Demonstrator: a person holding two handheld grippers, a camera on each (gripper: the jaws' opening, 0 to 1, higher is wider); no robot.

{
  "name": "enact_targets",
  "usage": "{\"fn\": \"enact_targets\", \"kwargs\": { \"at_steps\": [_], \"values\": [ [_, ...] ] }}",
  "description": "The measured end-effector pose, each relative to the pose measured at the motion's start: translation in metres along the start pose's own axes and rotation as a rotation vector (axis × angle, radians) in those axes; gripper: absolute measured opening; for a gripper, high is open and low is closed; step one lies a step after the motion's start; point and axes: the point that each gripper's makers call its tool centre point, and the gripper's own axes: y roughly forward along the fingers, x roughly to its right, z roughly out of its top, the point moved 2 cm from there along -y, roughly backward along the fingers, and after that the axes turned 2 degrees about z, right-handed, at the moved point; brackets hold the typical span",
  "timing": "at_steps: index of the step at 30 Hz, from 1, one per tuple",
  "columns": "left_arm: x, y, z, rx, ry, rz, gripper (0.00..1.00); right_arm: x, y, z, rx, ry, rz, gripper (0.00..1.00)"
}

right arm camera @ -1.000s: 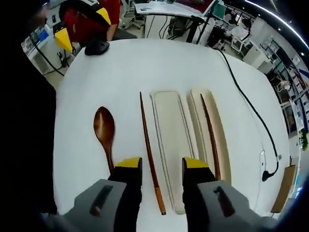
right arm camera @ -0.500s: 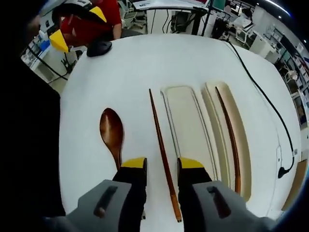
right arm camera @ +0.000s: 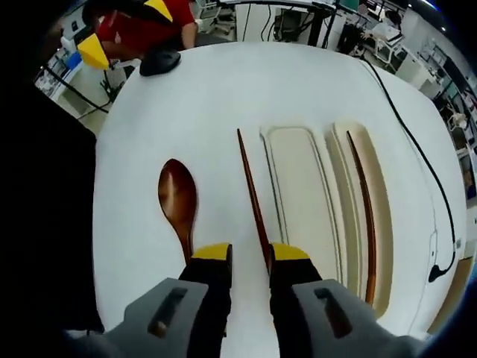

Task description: Arrange the utensils inside the cutlery case until each visible utensil rests in its matching compartment.

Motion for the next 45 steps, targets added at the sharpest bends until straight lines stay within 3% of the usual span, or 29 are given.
{"fn": "enact_targets", "kwargs": {
  "at_steps": [6, 7, 11, 17, 20, 26, 28, 35, 41, 45],
  "values": [
    [-0.002, 0.000, -0.002, -0.005, -0.010, 0.002, 0.47, -0.003, 0.005, -0.004, -0.025, -0.002, 0.013, 0.17],
    [-0.002, 0.000, -0.002, -0.006, -0.001, 0.006, 0.46, -0.001, 0.005, -0.001, -0.009, -0.036, 0.007, 0.17],
    [-0.002, 0.000, 0.000, 0.005, -0.016, 0.004, 0.46, -0.001, 0.003, -0.003, -0.019, -0.001, 0.008, 0.17],
    [0.002, 0.002, -0.003, -0.008, -0.007, -0.004, 0.46, 0.000, 0.004, -0.002, -0.048, -0.018, 0.010, 0.14],
    [0.001, 0.003, -0.002, -0.006, -0.011, -0.004, 0.46, -0.002, 0.005, -0.001, -0.072, -0.094, 0.009, 0.14],
    [0.003, 0.006, -0.003, -0.014, -0.005, -0.014, 0.46, -0.005, 0.007, 0.002, -0.153, -0.147, 0.012, 0.12],
    [0.005, 0.007, -0.003, -0.018, 0.000, -0.019, 0.45, -0.004, 0.007, 0.002, -0.183, -0.120, 0.008, 0.12],
    [0.007, 0.009, -0.006, -0.023, 0.008, -0.028, 0.45, -0.003, 0.008, 0.001, -0.188, -0.101, 0.006, 0.11],
    [0.008, 0.006, -0.009, -0.031, 0.012, -0.028, 0.45, 0.001, 0.007, 0.001, -0.151, -0.090, 0.029, 0.09],
    [0.009, 0.006, -0.013, -0.052, 0.052, -0.020, 0.45, 0.000, 0.008, 0.003, -0.142, -0.124, 0.032, 0.06]
  ]
}}
